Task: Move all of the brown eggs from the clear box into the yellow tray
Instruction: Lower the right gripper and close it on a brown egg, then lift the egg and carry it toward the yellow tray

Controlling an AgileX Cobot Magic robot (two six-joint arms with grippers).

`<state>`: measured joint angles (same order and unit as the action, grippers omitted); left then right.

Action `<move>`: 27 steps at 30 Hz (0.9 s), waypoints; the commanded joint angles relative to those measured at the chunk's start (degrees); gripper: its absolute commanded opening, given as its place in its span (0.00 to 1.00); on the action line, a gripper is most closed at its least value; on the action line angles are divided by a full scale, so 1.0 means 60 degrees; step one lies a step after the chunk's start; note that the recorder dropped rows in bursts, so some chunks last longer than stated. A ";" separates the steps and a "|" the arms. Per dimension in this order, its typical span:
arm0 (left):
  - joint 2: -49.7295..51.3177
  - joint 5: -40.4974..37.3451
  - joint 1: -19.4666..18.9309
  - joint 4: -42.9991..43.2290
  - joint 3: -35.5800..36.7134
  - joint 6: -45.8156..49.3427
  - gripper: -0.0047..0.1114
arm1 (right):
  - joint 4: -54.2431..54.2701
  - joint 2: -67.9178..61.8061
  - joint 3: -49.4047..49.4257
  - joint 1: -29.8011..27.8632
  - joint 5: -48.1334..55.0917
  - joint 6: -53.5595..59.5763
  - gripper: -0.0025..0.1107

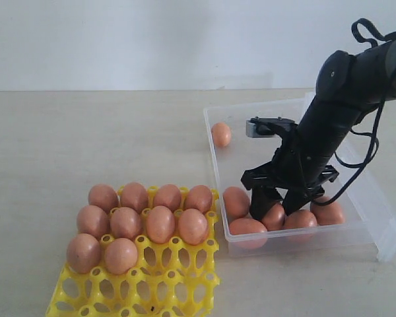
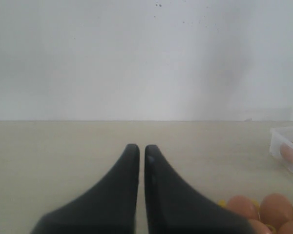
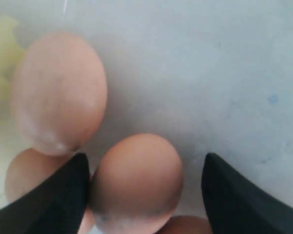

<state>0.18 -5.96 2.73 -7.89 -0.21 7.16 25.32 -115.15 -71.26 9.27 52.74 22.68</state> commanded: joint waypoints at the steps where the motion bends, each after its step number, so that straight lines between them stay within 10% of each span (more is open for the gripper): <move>1: -0.0030 0.0051 -0.0025 -0.0003 0.0035 0.0029 0.08 | -0.0030 -0.0243 -0.0011 0.0019 -0.0053 0.0019 0.53; 5: -0.0030 0.0031 -0.0025 -0.0003 0.0035 0.0029 0.08 | -0.0010 -0.0326 -0.0011 0.0019 -0.0016 0.0019 0.48; 12: -0.0030 0.0031 -0.0025 -0.0003 0.0035 0.0029 0.08 | 0.0010 -0.0326 -0.0011 0.0019 -0.0267 -0.0021 0.02; 27: -0.0030 0.0031 -0.0025 -0.0003 0.0035 0.0029 0.08 | 0.0008 0.1100 -0.0011 -0.0003 -0.3133 -0.0636 0.02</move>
<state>0.18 -5.96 2.73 -7.89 -0.21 7.16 25.70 -111.95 -71.32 9.27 38.76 20.11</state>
